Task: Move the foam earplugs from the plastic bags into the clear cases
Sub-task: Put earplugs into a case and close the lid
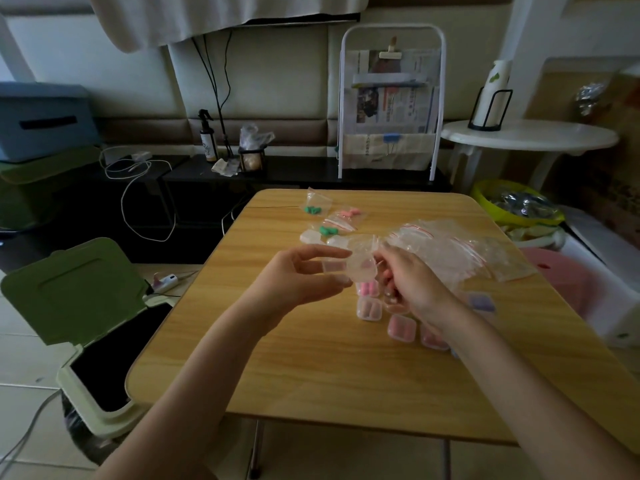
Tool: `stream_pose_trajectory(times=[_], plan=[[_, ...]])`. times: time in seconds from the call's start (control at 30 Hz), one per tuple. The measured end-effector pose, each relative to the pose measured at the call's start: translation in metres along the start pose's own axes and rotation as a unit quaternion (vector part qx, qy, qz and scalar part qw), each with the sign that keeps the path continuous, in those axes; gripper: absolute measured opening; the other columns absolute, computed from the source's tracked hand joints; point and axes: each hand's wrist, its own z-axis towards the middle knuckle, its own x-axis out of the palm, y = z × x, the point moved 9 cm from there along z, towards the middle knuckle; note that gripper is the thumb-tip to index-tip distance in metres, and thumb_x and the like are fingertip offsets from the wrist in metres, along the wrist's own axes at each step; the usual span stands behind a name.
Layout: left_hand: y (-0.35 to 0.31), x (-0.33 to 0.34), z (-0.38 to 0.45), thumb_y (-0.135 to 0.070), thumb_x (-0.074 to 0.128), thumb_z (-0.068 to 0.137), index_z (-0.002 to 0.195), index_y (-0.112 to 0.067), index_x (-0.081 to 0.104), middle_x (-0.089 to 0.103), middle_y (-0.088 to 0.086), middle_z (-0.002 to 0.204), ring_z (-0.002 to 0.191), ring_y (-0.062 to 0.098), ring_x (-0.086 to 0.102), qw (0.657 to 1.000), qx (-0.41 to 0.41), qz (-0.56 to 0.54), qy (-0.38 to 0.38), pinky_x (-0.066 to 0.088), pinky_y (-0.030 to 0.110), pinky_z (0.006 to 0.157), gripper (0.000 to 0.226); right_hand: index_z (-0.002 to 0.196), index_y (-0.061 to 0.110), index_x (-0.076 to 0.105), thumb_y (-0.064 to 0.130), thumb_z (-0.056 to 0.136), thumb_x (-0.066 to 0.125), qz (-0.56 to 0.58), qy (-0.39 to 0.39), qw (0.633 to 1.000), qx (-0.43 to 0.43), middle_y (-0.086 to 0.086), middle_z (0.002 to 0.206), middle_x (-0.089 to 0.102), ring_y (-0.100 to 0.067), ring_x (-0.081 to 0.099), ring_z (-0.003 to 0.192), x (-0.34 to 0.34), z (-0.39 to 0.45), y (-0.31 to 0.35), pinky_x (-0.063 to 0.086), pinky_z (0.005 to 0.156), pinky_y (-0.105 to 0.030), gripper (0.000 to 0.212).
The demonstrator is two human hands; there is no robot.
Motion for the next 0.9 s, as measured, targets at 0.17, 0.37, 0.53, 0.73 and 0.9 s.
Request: stream_pose_trajectory(times=[0.17,0.37,0.53,0.73,0.9], plan=[[0.004,-0.004,0.004,-0.006,0.078,0.072,0.111,-0.017,0.065,0.074,0.005,0.097,0.091,0.020,0.071,0.998,0.001,0.049,-0.050,0.058,0.027,0.078,0.042,0.098,0.014,0.059,0.005,0.097,0.032,0.036,-0.035,0.999,-0.021,0.001,0.069,0.045,-0.011,0.038,0.061,-0.013,0.001,0.007,0.034,0.055,-0.025,0.028],[0.008,-0.004,0.008,-0.011,0.079,0.071,0.111,-0.016,0.064,0.072,0.005,0.100,0.087,0.017,0.071,0.995,0.001,0.076,-0.071,0.057,0.027,0.079,0.043,0.102,0.014,0.056,0.019,0.086,0.067,0.000,-0.062,0.993,-0.101,-0.004,0.094,0.067,-0.010,0.064,0.078,-0.018,-0.004,0.019,0.050,0.065,-0.022,0.020],[0.009,0.008,0.007,-0.009,0.065,0.085,0.114,-0.003,0.061,0.071,0.015,0.105,0.099,0.023,0.069,0.995,-0.026,-0.090,-0.015,0.056,0.025,0.083,0.030,0.079,0.016,0.064,0.032,0.068,0.077,-0.037,-0.088,0.983,-0.157,0.010,0.059,0.062,-0.010,0.057,0.052,-0.014,-0.008,0.031,0.044,0.047,-0.016,0.024],[0.010,0.010,0.010,-0.020,0.055,0.094,0.120,-0.006,0.059,0.066,0.014,0.108,0.097,0.021,0.068,0.990,-0.035,-0.132,-0.020,0.056,0.027,0.083,0.030,0.080,0.021,0.064,0.028,0.078,0.074,-0.092,-0.123,0.963,-0.223,0.014,0.066,0.050,-0.001,0.046,0.045,-0.010,-0.017,0.041,0.036,0.046,-0.009,0.013],[0.009,0.014,0.010,-0.023,0.047,0.098,0.128,-0.009,0.053,0.059,0.019,0.124,0.099,0.030,0.068,0.989,-0.039,-0.142,-0.024,0.057,0.033,0.083,0.034,0.082,0.022,0.062,0.033,0.080,0.072,-0.105,-0.171,0.953,-0.225,0.006,0.090,0.053,-0.009,0.052,0.061,-0.016,-0.019,0.041,0.043,0.055,-0.009,0.015]])
